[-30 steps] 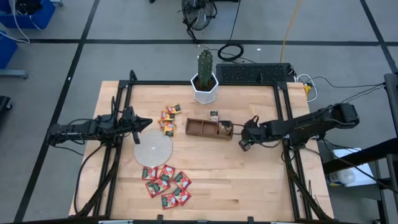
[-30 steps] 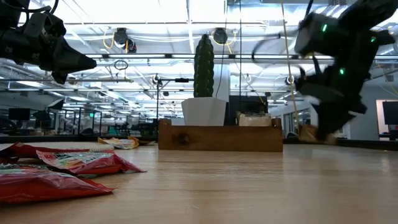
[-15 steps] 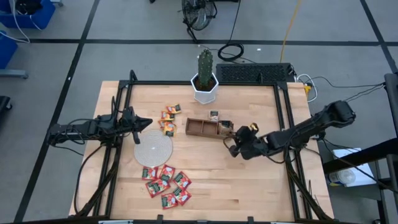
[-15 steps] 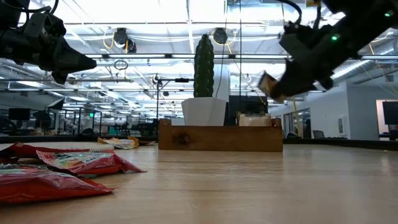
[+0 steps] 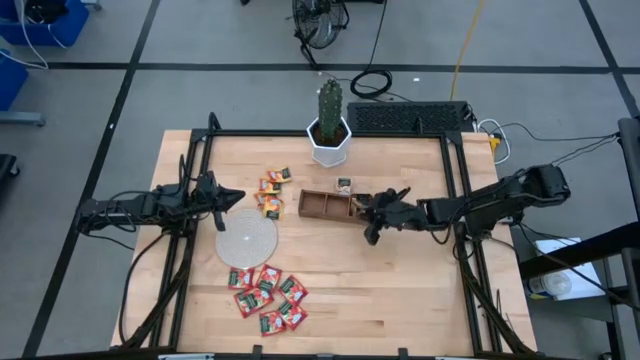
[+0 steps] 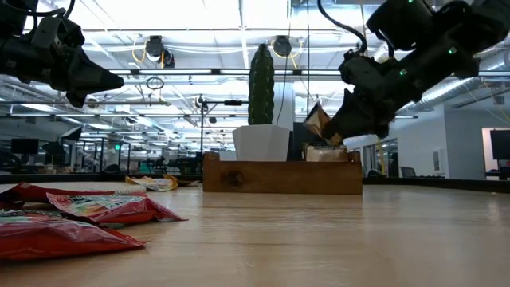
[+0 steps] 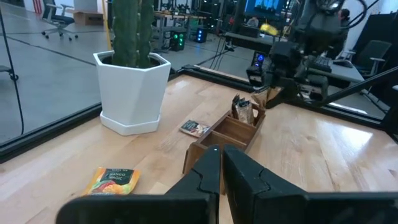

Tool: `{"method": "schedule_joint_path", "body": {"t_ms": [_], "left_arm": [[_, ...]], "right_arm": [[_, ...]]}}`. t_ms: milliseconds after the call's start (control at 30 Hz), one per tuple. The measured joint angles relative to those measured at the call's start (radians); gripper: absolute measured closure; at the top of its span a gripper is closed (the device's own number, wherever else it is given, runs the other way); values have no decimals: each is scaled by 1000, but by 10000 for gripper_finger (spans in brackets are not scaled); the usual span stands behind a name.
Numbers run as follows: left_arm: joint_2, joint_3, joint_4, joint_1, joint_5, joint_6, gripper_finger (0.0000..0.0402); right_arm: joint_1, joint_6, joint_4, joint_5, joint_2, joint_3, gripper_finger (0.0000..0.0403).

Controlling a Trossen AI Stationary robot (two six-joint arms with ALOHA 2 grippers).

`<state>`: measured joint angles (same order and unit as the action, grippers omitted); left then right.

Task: Pick & Place Tea
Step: Put the brown tea bag into the right section of the wooden organizer

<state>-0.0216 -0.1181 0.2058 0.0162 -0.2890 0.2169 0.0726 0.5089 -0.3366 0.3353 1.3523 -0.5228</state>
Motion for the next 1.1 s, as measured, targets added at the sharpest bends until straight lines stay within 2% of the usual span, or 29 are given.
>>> {"method": "schedule_joint_path", "body": {"t_ms": [100, 267, 400, 567, 633, 900, 1100], "left_arm": [[0, 0, 0, 0, 0, 0, 380], [0, 0, 0, 0, 0, 0, 380], [0, 0, 0, 0, 0, 0, 380], [0, 0, 0, 0, 0, 0, 380], [0, 0, 0, 0, -1, 0, 380], [0, 0, 0, 0, -1, 0, 380], [0, 0, 0, 0, -1, 0, 380]], "right_arm": [[-26, -4, -85, -54, 1, 36, 379], [-59, 0, -78, -52, 1, 67, 365], [-75, -2, -118, -52, 19, 90, 381], [-79, -6, -150, -49, 36, 95, 381], [-79, -6, -150, -50, 36, 95, 363], [-78, -6, -172, -50, 36, 95, 234], [-78, -2, -198, -50, 37, 96, 204]]}}
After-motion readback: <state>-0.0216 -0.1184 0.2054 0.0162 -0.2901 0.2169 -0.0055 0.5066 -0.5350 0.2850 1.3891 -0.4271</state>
